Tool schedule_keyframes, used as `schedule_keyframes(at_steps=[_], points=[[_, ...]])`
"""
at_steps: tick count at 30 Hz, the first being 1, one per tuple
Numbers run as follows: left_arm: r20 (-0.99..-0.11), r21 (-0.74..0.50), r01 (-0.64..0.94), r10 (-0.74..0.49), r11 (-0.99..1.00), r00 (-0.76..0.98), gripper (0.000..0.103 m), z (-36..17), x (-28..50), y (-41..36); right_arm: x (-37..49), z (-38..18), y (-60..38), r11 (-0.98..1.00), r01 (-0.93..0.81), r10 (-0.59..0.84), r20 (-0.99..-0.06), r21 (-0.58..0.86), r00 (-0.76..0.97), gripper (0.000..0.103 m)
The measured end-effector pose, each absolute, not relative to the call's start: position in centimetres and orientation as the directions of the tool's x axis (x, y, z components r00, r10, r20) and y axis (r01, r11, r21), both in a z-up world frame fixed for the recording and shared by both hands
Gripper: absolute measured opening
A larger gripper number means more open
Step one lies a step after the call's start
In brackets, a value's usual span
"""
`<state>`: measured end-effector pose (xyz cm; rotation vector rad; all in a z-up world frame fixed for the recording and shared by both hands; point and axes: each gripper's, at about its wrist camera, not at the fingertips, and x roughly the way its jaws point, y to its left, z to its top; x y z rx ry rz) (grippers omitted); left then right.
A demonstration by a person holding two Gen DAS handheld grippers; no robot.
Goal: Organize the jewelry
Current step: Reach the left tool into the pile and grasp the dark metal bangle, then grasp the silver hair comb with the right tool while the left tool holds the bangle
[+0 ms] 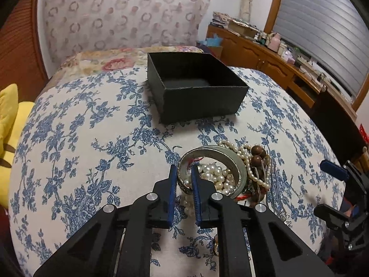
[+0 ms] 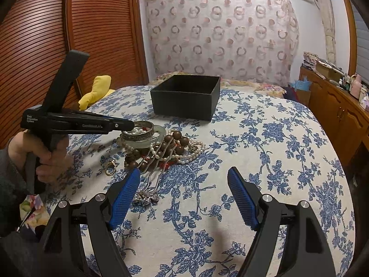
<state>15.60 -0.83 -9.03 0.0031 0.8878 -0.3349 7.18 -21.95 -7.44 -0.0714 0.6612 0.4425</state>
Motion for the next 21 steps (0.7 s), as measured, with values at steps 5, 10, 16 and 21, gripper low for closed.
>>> schedule_keyframes(at_steps=[5, 10, 16, 21], points=[[-0.756, -0.129, 0.3, -0.29, 0.945, 0.587, 0.007, -8.9, 15.4, -0.9, 7.5, -7.7, -21.8, 0.904, -0.42, 0.372, -0.617, 0.073, 0.693, 0.08], [-0.722, -0.129, 0.298, -0.296, 0.946, 0.626, 0.004, -8.0, 14.3, -0.4, 7.9, -8.0, -21.5, 0.898, -0.435, 0.378, -0.631, 0.07, 0.678, 0.08], [-0.68, -0.134, 0.275, -0.29, 0.952, 0.673, 0.004, -6.8, 12.5, 0.7, 8.0, -8.4, -20.9, 0.879, -0.47, 0.404, -0.653, 0.082, 0.641, 0.073], [-0.66, -0.145, 0.261, -0.29, 0.954, 0.693, 0.004, -6.1, 11.6, 1.4, 8.7, -9.1, -20.2, 0.859, -0.497, 0.436, -0.682, 0.121, 0.588, 0.059]])
